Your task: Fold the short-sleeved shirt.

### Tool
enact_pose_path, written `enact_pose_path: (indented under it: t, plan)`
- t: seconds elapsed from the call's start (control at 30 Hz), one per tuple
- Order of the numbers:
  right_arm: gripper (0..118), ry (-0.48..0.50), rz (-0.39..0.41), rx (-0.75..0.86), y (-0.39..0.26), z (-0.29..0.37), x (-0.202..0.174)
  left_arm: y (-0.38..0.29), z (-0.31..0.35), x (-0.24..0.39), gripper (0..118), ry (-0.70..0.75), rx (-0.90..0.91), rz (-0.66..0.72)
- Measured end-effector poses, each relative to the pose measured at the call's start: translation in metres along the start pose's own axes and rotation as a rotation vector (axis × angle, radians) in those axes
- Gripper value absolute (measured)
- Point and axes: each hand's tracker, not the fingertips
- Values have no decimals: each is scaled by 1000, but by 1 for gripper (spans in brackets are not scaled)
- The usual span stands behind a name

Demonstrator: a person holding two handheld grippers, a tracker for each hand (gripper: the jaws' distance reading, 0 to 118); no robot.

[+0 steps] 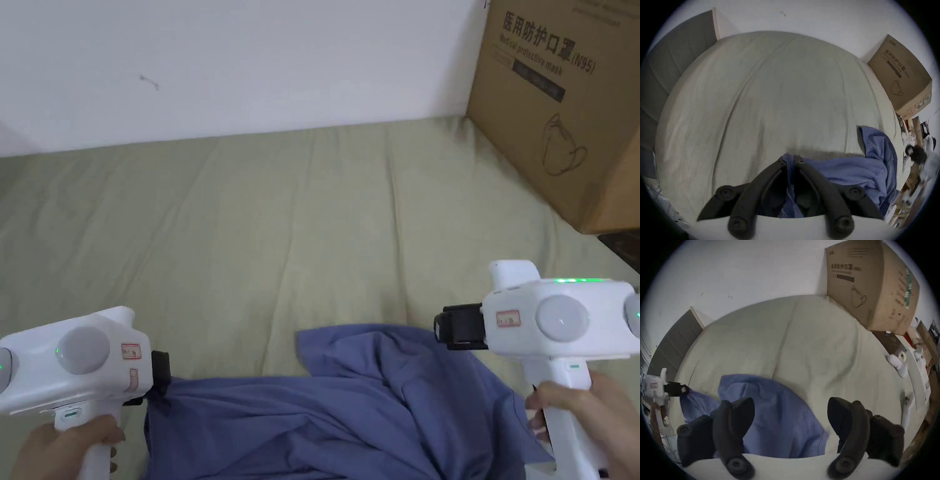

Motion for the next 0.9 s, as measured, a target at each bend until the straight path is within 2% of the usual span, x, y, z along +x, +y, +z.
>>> enact_pose_path:
  t: [0.13, 0.17, 0.2, 0.23, 0.27, 0.3, 0.37, 0.47, 0.5, 0.7, 0.77, 0.9]
  plan:
    - [95, 2, 56, -164, 16, -45, -11, 0, 11, 5, 6, 2, 22, -13]
    - [90, 14, 74, -201, 16, -56, -15, -1, 12, 6, 6, 2, 25, -15]
    - [78, 17, 67, -227, 17, -64, -16, -1, 12, 6, 6, 6, 26, -24]
    - [55, 16, 58, -237, 18, -72, -17, 0, 11, 7, 6, 9, 25, -28]
    - [15, 8, 45, -240, 19, -79, -17, -1, 10, 7, 6, 13, 22, -31]
    - [10, -7, 9, -264, 17, -83, -17, -3, 9, 6, 6, 16, 19, -35]
    - [8, -4, -18, -265, 17, -82, -19, -3, 3, 3, 6, 19, 9, -38]
    - [6, -22, 97, -250, 21, -69, -27, -3, 7, -3, 6, 18, 8, -48]
    - [6, -29, 103, -235, 23, -62, -29, -1, 9, -4, 6, 16, 12, -44]
    - [5, -30, 80, -105, 53, -4, -29, 16, 43, -7, 6, 59, 79, -61]
    - [5, -53, 87, -52, 68, 22, -29, 28, 64, -5, 6, 76, 122, -58]
    - [5, -65, 45, 66, 105, 83, -21, 59, 121, 0, 6, 105, 255, -57]
